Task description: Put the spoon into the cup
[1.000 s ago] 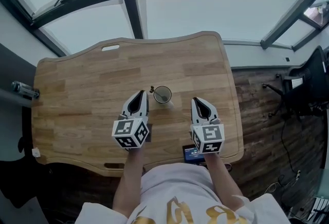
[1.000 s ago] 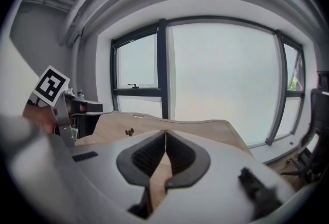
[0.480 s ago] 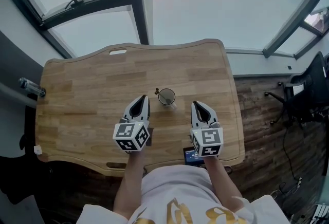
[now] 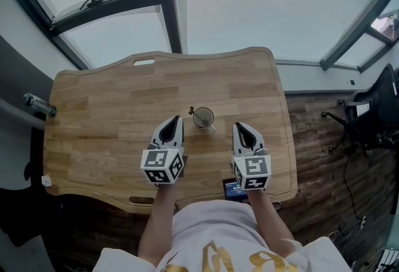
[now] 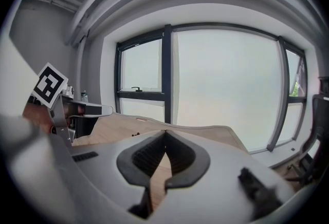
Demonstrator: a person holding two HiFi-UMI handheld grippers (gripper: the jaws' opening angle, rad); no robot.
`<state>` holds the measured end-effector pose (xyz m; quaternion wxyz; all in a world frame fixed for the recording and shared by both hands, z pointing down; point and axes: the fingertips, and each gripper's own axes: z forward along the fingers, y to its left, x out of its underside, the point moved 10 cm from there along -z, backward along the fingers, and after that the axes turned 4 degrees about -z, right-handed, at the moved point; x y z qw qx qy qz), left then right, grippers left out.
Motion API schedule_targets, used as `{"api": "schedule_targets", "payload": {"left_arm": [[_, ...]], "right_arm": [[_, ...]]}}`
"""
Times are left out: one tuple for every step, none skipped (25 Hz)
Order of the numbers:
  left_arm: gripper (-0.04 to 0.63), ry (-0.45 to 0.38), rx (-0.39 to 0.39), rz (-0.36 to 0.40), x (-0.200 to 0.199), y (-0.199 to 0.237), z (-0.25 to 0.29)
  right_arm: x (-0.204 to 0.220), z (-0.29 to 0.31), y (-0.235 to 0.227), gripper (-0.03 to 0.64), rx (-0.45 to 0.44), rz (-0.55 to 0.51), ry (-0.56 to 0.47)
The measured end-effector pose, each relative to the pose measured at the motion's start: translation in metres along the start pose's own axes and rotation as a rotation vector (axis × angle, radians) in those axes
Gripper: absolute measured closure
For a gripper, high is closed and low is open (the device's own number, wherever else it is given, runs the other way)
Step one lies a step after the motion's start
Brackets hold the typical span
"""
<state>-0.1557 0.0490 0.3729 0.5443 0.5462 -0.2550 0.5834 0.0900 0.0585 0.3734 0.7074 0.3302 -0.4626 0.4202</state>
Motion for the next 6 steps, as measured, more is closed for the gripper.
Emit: {"api": "schedule_targets", "payload": {"left_arm": [[0.581,0.003,-0.001,0.006,0.0003,0.0,0.0008],[0.581,0.006,-0.003,0.011,0.0008,0.0001,0.0017],[0.581,0.01,-0.006,0.016,0.0016,0.0003,0.0026],[0.581,0.014,-0.009,0.02,0.0024,0.0006,0.0034],[0.581,0.017,-0.011,0.022,0.0032,0.0008,0.0042],[0.581,0.02,-0.014,0.024,0.0039,0.0012,0.0049]], "right_arm": [[-0.0004,0.0008,-0.0001,0.586,0.0,0.0,0.002],[-0.0001,0.0017,0.0,0.586,-0.003,0.002,0.003],[0.0006,0.0027,-0.0001,0.586,-0.005,0.003,0.004],[0.0013,0.0035,-0.0003,0.586,-0.005,0.003,0.004],[0.0019,0.0042,-0.0007,0.586,-0.003,0.003,0.004],[0.0025,0.0049,-0.0011,0.586,0.0,0.002,0.003]]}}
